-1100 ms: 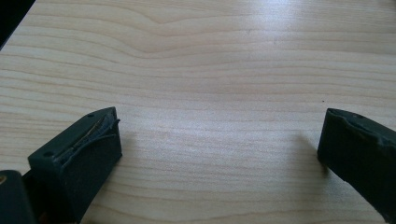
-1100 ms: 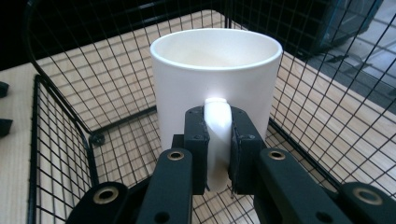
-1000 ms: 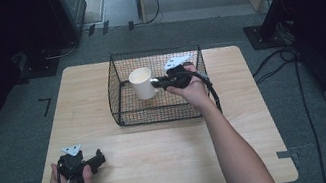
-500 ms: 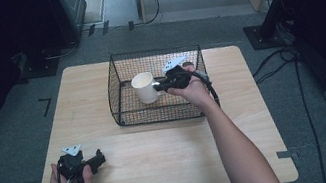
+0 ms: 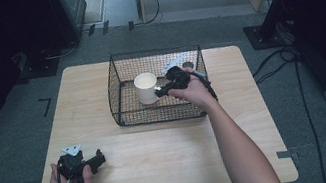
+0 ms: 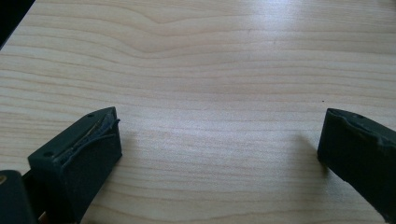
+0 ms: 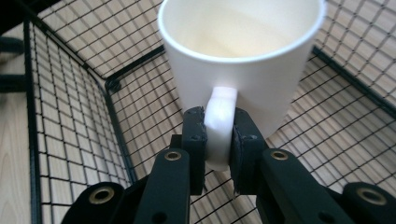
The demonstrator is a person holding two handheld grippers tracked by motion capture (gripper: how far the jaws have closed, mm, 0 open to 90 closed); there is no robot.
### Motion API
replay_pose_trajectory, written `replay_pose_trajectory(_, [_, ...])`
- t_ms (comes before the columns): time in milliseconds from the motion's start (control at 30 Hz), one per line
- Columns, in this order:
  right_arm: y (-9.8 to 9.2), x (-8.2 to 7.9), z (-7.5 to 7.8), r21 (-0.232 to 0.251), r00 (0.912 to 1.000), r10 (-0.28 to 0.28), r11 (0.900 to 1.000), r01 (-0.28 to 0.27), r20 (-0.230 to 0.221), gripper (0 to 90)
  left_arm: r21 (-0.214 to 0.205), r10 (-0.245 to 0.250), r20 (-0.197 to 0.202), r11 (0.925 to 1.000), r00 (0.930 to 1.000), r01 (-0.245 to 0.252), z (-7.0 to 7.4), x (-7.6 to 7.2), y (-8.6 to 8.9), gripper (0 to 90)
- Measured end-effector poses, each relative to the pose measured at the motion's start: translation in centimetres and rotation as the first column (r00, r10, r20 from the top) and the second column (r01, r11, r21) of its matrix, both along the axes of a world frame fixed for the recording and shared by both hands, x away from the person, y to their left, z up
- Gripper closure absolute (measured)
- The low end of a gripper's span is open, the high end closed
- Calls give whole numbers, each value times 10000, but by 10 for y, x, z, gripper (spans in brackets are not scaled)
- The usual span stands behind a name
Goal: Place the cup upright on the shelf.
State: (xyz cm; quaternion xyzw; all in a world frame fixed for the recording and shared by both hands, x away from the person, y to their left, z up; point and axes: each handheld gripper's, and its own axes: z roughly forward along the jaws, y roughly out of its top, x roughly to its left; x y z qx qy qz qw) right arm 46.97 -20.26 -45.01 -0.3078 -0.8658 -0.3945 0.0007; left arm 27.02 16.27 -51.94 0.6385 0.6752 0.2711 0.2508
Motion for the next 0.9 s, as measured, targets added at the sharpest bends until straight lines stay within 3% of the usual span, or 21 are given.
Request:
replay_pose_trajectory(167, [3, -2, -3, -699, 9997, 248, 9972, -246, 25, 760, 0, -8, 2, 10000, 10000, 8, 0, 0, 0, 0])
replay_pose_trajectory(267, [2, -2, -3, -531, 9998, 186, 9984, -190, -68, 718, 4, -9, 0, 10000, 10000, 9, 0, 0, 0, 0])
replay_pose_trajectory(300, [2, -2, -3, -436, 9997, 194, 9989, -199, -118, 682, -1, -4, 0, 10000, 10000, 4, 0, 0, 0, 0])
replay_pose_trajectory(333, [1, -2, -2, -318, 9999, 124, 9994, -126, -70, 559, -4, 0, 0, 10000, 10000, 0, 0, 0, 0, 0])
replay_pose_trajectory(367, [1, -2, -2, -318, 9999, 124, 9994, -126, -70, 559, 2, -8, -1, 10000, 10000, 8, 0, 0, 0, 0])
replay_pose_trajectory(400, [1, -3, 1, -328, 9994, -231, 9992, 239, 238, 414, 3, -8, -3, 10000, 10000, 8, 0, 0, 0, 0])
replay_pose_trajectory(433, [1, -3, 1, -328, 9994, -231, 9992, 239, 238, 414, 3, -9, -3, 10000, 10000, 9, 0, 0, 0, 0])
replay_pose_trajectory(500, [-1, -3, 8, 156, 9968, -471, 9988, 461, 647, 342, 0, -6, -1, 10000, 10000, 6, 0, 0, 0, 0])
replay_pose_trajectory(567, [-3, -3, 11, 304, 9953, -627, 9977, 606, 738, 339, 5, -8, -6, 10000, 10000, 8, 0, 0, 0, 0])
replay_pose_trajectory(600, [-6, -3, 14, 472, 9911, -766, 9963, 718, 1087, 342, 10, -1, -5, 10000, 10000, 1, 0, 0, 0, 0])
replay_pose_trajectory(633, [-14, -2, 19, 1172, 9873, -758, 9913, 596, 1399, 297, 3, 10, 3, 10000, 10000, -10, 0, 1, 0, 0])
replay_pose_trajectory(667, [-14, -2, 19, 1172, 9873, -758, 9913, 596, 1399, 297, 5, 10, 1, 10000, 10000, -10, 0, 1, 0, 0])
replay_pose_trajectory(700, [-20, -2, 25, 1868, 9825, -1026, 9797, 728, 1553, 299, 6, 9, 0, 10000, 10000, -9, 0, 1, 0, 0])
replay_pose_trajectory(900, [-23, -9, 46, 2156, 9751, -1159, 9737, 739, 1892, 271, 2, 12, 2, 10000, 10000, -12, 0, 0, 0, 0])
